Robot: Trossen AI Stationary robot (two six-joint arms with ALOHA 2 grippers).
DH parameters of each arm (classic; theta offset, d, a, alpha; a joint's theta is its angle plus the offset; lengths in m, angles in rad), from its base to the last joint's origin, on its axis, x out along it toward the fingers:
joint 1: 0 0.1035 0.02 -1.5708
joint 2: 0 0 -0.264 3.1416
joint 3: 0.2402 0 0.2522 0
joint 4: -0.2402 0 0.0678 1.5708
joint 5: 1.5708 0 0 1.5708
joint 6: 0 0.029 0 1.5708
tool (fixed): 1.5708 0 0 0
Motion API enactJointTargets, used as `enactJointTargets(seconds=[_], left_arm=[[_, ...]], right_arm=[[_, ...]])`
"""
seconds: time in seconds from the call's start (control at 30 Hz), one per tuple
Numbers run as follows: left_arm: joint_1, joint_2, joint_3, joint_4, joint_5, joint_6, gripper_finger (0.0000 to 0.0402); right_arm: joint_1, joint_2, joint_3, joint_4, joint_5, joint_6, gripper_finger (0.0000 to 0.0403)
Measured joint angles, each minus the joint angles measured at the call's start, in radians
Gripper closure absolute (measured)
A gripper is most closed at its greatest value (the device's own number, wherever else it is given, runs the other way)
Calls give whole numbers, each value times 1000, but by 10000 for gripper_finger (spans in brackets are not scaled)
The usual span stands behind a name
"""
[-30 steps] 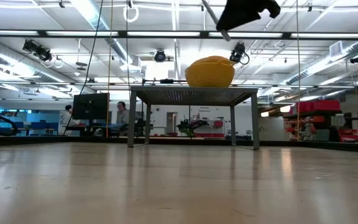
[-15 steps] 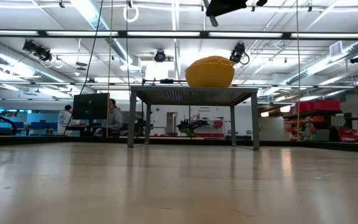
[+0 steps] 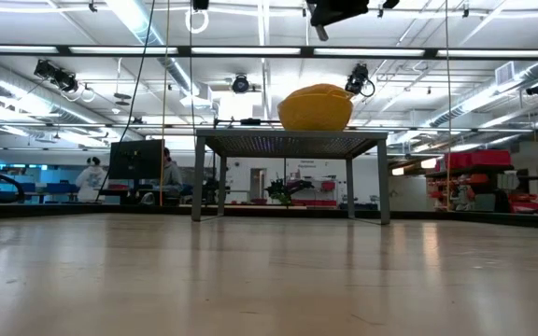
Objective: Pick & Place Fruit
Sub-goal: Put the blue patterned table knife on the shelf
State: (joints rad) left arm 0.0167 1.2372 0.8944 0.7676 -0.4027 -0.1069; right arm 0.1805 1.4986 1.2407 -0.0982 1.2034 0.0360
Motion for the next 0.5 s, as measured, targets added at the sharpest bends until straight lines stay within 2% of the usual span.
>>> enactJointTargets(seconds=[0.3, 0.5], left_arm=[[38, 93, 0, 110, 38, -66, 169], [67, 108, 25, 136, 47, -64, 169]], right_arm=[[-4, 0, 0, 2, -80, 0, 338], [-4, 1, 0, 0, -91, 0, 338]])
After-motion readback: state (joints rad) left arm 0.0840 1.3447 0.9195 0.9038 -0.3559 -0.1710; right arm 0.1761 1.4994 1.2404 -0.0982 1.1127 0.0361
